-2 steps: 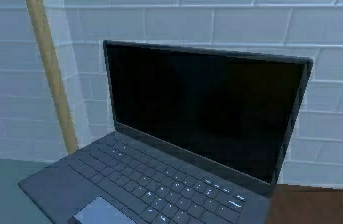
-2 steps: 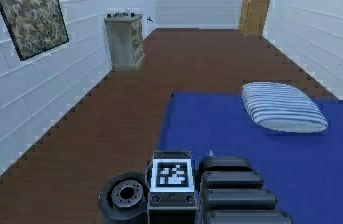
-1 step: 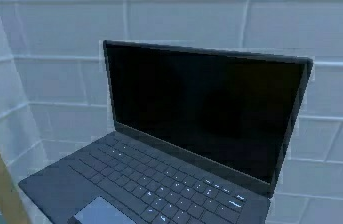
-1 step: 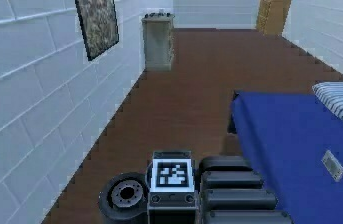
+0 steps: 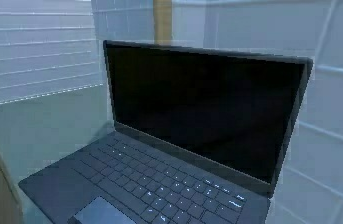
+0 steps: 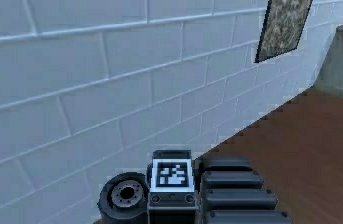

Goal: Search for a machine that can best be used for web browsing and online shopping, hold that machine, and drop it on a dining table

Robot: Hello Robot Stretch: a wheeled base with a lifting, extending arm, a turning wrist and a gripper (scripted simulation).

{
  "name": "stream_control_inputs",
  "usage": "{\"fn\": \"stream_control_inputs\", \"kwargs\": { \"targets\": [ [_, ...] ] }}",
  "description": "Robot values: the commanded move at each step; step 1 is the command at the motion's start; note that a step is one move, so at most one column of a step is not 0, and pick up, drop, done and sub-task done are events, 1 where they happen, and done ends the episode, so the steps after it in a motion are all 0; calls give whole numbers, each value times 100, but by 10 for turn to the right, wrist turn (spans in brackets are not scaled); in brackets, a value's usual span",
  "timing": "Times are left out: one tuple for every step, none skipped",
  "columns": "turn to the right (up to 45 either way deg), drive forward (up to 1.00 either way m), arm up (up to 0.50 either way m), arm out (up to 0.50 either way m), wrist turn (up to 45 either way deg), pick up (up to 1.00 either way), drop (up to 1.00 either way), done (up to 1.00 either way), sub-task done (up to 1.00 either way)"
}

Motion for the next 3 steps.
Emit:
{"fn": "stream_control_inputs", "kwargs": {
  "targets": [
    [-90, 0, 0, 0, 0, 0, 0, 0, 0],
    [0, 65, 0, 0, 0, 0, 0, 0, 0],
    [-270, 0, 0, 0, 0, 0, 0, 0, 0]
  ]
}}
